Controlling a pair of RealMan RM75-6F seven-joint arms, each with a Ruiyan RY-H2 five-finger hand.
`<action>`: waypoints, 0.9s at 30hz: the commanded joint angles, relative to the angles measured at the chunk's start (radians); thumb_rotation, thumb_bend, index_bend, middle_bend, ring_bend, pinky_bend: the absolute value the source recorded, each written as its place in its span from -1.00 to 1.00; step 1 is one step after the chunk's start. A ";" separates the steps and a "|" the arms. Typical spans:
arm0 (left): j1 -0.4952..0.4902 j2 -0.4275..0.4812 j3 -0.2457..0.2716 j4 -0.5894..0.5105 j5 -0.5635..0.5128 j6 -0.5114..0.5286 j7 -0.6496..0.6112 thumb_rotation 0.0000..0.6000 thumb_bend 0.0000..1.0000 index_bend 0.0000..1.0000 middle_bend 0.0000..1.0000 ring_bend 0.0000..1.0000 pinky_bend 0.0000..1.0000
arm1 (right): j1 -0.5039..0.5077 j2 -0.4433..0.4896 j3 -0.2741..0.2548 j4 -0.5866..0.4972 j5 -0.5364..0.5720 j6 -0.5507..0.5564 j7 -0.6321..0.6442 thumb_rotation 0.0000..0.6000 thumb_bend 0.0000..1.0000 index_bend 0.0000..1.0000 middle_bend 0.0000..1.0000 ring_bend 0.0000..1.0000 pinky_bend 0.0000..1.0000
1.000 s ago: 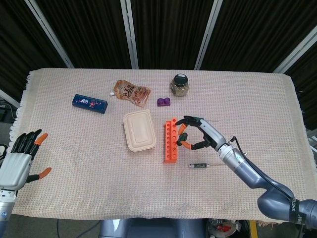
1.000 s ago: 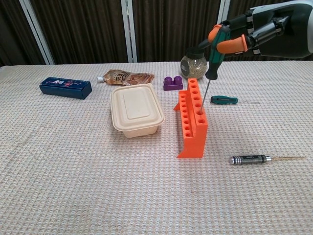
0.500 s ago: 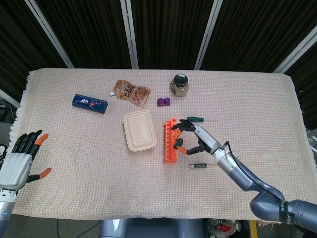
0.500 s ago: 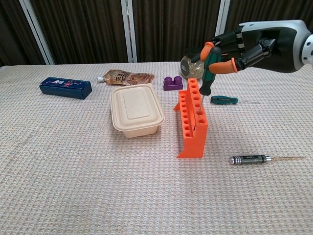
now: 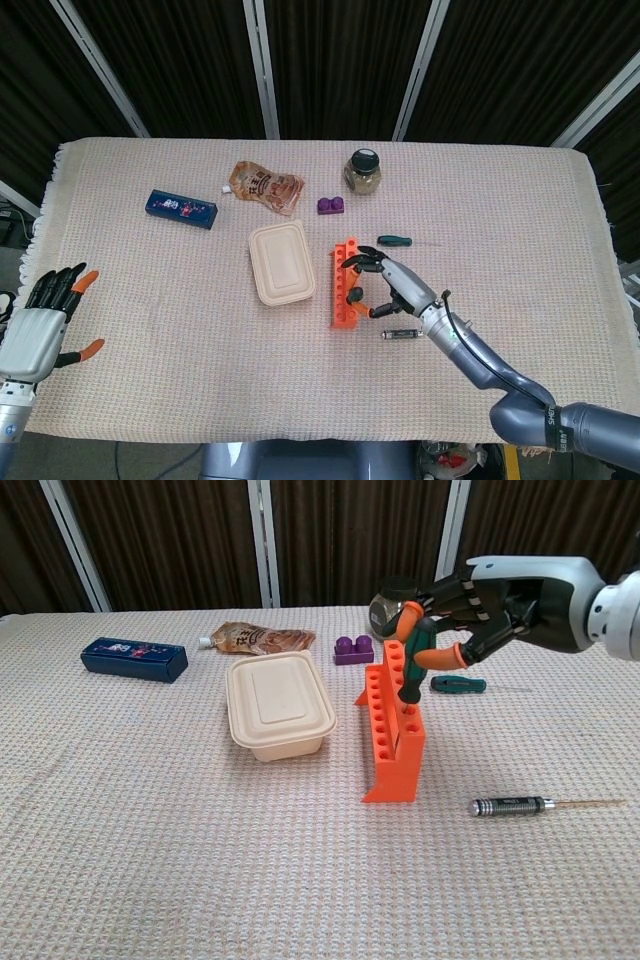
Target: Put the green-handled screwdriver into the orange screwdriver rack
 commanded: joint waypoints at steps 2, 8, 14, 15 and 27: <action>0.001 -0.001 0.000 0.003 -0.002 0.001 -0.003 1.00 -0.67 -0.83 -1.00 -1.00 -1.00 | 0.011 -0.023 -0.014 0.007 0.018 0.009 -0.062 1.00 -0.18 0.29 -0.58 -1.00 -1.00; 0.001 -0.002 0.001 0.008 -0.003 0.000 -0.008 1.00 -0.67 -0.83 -1.00 -1.00 -1.00 | 0.021 -0.035 -0.018 0.003 0.048 0.009 -0.128 1.00 -0.18 0.21 -0.62 -1.00 -1.00; 0.000 -0.006 0.000 0.011 -0.002 0.000 -0.014 1.00 -0.67 -0.83 -1.00 -1.00 -1.00 | 0.027 -0.027 -0.013 -0.011 0.075 0.010 -0.171 1.00 -0.19 0.01 -0.66 -1.00 -1.00; 0.000 -0.007 0.000 0.012 -0.002 0.000 -0.015 1.00 -0.67 -0.84 -1.00 -1.00 -1.00 | 0.028 -0.025 -0.011 -0.014 0.082 0.010 -0.178 1.00 -0.19 -0.03 -0.66 -1.00 -1.00; 0.002 -0.008 0.000 0.021 0.002 0.005 -0.026 1.00 -0.67 -0.86 -1.00 -1.00 -1.00 | 0.027 -0.005 0.001 -0.047 0.107 0.015 -0.201 1.00 -0.19 -0.33 -0.70 -1.00 -1.00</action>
